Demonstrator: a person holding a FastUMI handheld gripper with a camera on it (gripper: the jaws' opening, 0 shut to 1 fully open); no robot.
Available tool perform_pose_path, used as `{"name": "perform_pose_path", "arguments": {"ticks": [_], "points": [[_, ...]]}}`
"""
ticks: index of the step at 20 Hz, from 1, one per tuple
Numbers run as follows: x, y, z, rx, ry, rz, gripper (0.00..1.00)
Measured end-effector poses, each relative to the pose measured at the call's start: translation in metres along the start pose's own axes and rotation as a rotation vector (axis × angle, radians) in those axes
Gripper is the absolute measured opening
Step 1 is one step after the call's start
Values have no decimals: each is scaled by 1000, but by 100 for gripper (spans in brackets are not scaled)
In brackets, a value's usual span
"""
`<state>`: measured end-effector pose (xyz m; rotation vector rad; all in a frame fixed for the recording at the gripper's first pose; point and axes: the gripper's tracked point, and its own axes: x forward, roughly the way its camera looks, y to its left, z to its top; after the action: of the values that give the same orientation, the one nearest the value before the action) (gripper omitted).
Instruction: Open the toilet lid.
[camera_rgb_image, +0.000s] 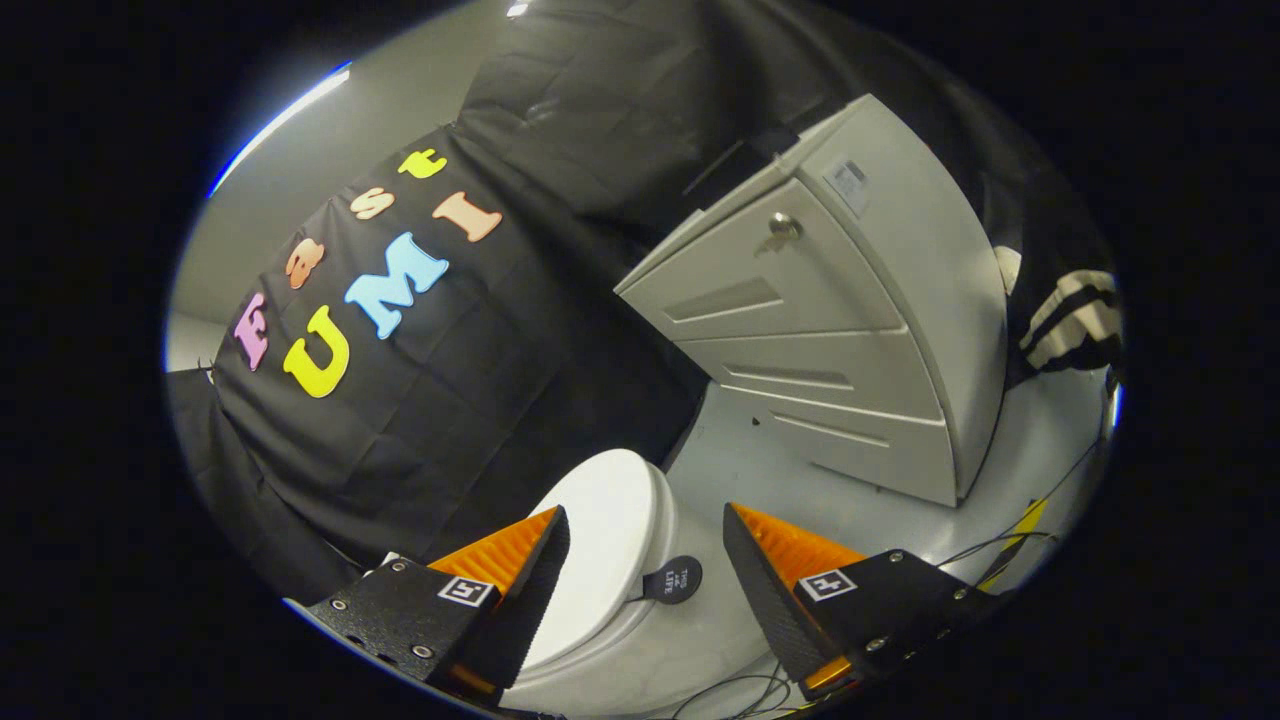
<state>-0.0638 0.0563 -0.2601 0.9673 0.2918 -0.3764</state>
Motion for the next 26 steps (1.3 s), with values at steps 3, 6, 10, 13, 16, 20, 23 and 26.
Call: {"name": "perform_pose_path", "arguments": {"ticks": [3,6,10,13,16,20,23,26], "points": [[6,-10,-24,51,38,-22,94],[16,-16,-46,80,93,-44,94],[33,-22,-54,186,117,-61,86],[40,-14,-53,217,107,-46,64],[46,-8,-57,217,130,-40,56],[48,-18,-55,231,143,-66,35],[47,-19,-56,273,169,-73,11],[48,-14,-57,200,171,-91,5]]}}
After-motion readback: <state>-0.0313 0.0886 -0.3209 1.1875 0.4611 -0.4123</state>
